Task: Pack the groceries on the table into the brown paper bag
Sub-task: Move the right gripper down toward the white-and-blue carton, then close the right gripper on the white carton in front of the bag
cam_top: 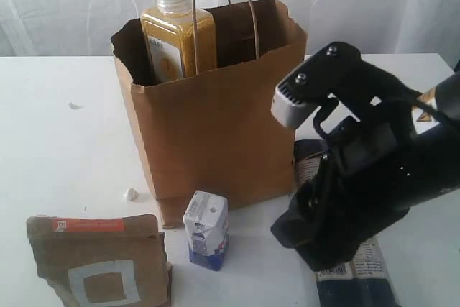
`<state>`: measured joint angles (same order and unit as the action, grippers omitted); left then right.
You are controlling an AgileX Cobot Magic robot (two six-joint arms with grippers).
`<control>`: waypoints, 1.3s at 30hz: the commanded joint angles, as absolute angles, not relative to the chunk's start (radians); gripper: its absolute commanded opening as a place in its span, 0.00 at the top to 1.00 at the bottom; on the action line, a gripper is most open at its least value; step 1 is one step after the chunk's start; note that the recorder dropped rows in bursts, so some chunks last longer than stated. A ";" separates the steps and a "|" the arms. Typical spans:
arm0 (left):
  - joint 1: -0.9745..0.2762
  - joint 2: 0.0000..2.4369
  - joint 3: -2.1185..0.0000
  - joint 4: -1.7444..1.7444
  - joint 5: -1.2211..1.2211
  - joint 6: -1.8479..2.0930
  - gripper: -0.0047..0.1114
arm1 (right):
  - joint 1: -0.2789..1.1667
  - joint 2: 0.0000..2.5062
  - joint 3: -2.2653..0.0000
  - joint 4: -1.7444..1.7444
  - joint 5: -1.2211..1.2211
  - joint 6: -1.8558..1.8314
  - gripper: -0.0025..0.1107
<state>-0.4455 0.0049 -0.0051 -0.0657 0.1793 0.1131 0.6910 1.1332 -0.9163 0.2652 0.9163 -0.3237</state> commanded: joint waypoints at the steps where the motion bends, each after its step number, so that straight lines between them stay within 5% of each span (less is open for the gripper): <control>1: -0.450 0.000 0.000 -0.080 0.177 0.109 0.96 | 0.691 1.185 -0.884 0.393 0.818 -0.434 0.39; 25: -0.450 0.000 0.000 -0.080 0.177 0.109 0.96 | 0.787 1.527 -0.890 0.549 0.445 -0.784 0.39; 39: -0.450 0.000 0.000 -0.080 0.177 0.109 0.96 | 0.787 1.642 -0.993 0.475 0.464 -0.784 0.39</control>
<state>-0.4455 0.0049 -0.0051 -0.0657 0.1793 0.1131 0.7803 1.6281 -0.9870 0.4989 0.4446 -0.7750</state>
